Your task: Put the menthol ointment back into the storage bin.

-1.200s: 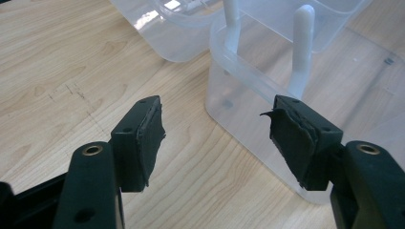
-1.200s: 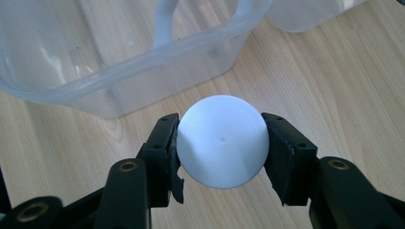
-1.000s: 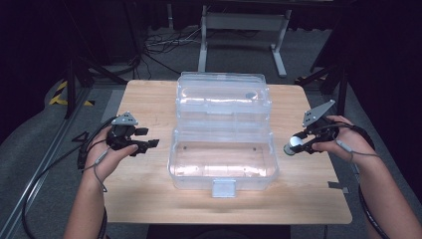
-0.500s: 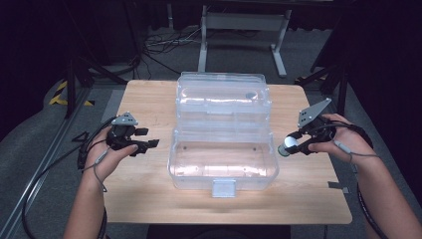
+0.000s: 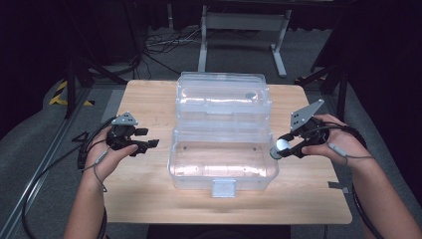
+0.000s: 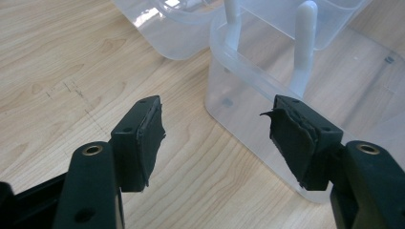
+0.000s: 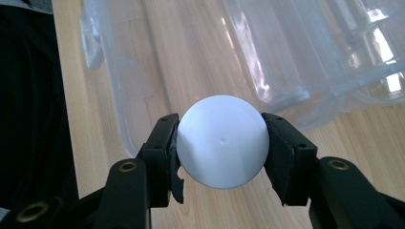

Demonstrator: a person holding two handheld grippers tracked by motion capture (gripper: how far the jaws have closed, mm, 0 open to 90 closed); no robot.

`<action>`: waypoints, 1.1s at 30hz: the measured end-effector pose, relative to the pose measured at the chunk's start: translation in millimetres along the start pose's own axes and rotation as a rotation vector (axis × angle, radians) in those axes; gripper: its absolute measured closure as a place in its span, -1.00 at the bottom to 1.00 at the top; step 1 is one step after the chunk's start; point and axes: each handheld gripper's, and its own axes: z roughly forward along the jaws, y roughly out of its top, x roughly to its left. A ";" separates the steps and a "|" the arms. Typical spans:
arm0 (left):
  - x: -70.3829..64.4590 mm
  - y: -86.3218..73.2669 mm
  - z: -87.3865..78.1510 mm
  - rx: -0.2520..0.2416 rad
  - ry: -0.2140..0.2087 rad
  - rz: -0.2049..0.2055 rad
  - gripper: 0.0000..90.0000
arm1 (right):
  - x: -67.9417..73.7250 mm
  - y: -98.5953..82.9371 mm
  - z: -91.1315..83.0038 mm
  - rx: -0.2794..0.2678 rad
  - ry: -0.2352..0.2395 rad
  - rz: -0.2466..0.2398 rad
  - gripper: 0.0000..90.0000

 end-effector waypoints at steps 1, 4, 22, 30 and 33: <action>-0.4 0.3 -0.1 0.000 -0.001 0.000 -0.19 | 1.4 1.2 1.3 -0.002 0.009 -0.001 0.13; -0.7 0.3 -0.3 -0.001 -0.002 -0.003 -0.19 | 4.5 4.8 6.5 -0.001 0.023 -0.013 0.13; 0.2 -0.2 0.5 0.008 0.000 0.003 -0.20 | 13.6 7.5 35.7 0.015 0.083 -0.048 0.12; 0.7 -0.7 -0.3 0.002 0.000 -0.003 -0.20 | 15.3 6.3 49.1 0.022 0.101 -0.060 0.12; 0.8 -0.8 -0.2 0.002 0.000 -0.003 -0.20 | 15.4 5.6 52.4 0.025 0.103 -0.065 0.12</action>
